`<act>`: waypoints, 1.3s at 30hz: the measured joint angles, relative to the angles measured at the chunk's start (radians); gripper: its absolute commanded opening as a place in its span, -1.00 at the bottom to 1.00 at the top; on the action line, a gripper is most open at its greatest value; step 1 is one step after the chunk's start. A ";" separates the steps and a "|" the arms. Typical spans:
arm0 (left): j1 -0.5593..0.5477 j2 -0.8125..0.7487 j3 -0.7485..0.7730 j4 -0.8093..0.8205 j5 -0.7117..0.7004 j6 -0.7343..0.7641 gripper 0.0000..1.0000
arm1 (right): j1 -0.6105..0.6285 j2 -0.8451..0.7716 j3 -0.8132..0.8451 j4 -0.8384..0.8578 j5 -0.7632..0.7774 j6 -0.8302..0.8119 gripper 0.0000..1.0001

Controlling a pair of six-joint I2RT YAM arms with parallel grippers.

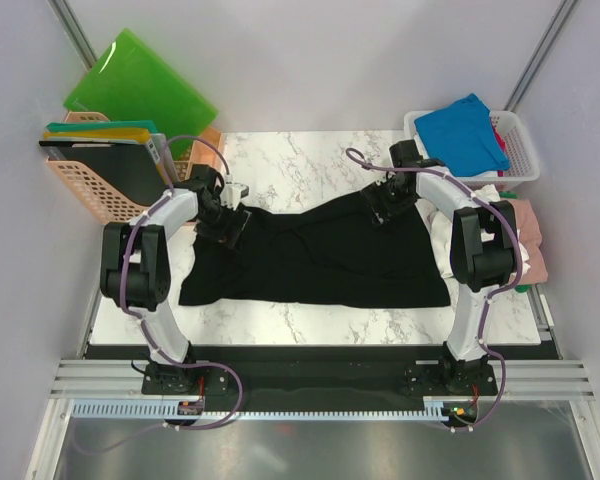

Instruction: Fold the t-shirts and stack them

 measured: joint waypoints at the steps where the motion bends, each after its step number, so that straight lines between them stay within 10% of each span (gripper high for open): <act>1: -0.001 0.014 0.009 0.002 0.000 -0.003 0.83 | 0.000 0.000 -0.009 0.000 0.002 -0.003 0.62; 15: -0.024 0.021 0.020 0.028 -0.050 -0.019 0.70 | -0.001 0.000 -0.045 0.000 0.029 -0.032 0.63; 17: -0.025 -0.011 0.017 0.031 -0.056 -0.021 0.54 | -0.001 0.000 -0.045 0.000 0.029 -0.031 0.63; 18: -0.026 -0.022 0.017 0.034 -0.057 -0.022 0.08 | -0.001 0.000 -0.045 0.000 0.028 -0.031 0.63; 20: -0.031 -0.039 0.017 0.045 -0.066 -0.036 -0.24 | -0.001 0.001 -0.045 0.000 0.026 -0.031 0.62; 27: -0.055 -0.017 0.018 0.051 -0.102 -0.043 0.50 | -0.001 0.001 -0.045 0.000 0.030 -0.033 0.62; 39: -0.058 0.002 0.017 0.061 -0.151 -0.043 0.27 | -0.001 0.001 -0.077 0.003 0.045 -0.047 0.62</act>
